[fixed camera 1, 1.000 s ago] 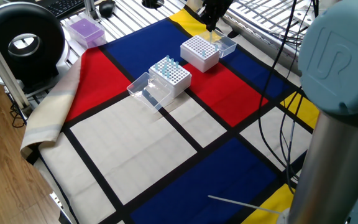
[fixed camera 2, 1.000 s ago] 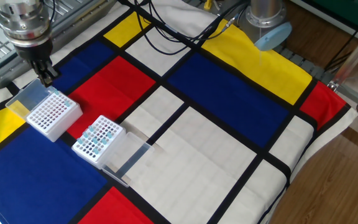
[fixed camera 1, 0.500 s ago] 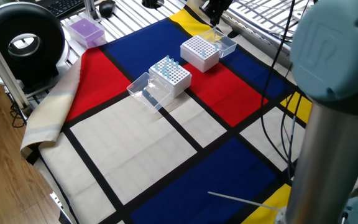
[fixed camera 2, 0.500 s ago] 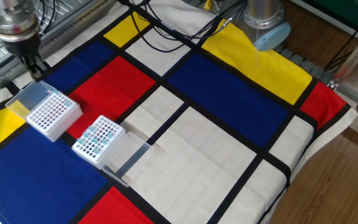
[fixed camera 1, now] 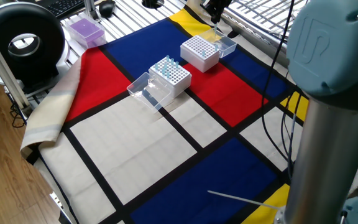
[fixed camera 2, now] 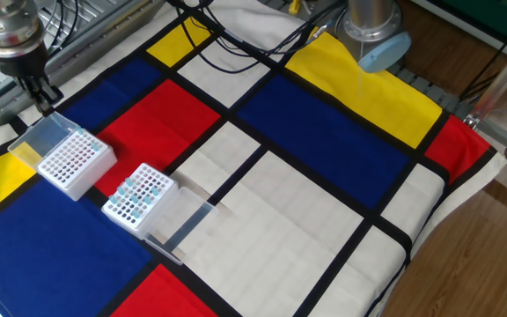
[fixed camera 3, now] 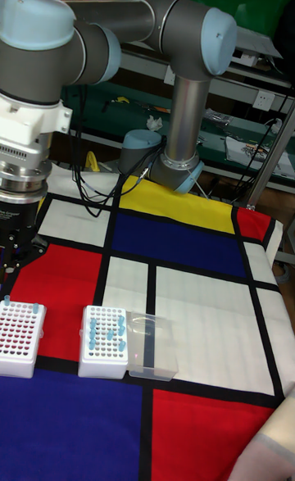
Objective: Transfer all medium pipette tips from one holder to another
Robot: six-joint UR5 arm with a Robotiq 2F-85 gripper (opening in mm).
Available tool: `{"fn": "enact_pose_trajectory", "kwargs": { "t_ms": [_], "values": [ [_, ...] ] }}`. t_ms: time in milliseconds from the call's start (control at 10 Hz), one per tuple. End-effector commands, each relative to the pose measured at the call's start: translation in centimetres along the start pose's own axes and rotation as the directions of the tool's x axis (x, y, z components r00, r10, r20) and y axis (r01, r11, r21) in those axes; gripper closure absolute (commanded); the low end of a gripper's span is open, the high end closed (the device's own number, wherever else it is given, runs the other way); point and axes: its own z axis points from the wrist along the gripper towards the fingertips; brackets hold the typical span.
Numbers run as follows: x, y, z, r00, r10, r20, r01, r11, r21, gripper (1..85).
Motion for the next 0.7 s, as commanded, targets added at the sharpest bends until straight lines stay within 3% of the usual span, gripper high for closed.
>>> {"fn": "enact_pose_trajectory", "kwargs": {
  "t_ms": [0, 600],
  "values": [
    [-0.3, 0.4, 0.3, 1.0, 0.019, 0.009, -0.019, 0.999, -0.026, 77.3],
    [0.0, 0.6, 2.5, 0.999, 0.024, 0.036, -0.023, 0.999, -0.036, 77.7]
  ]
}}
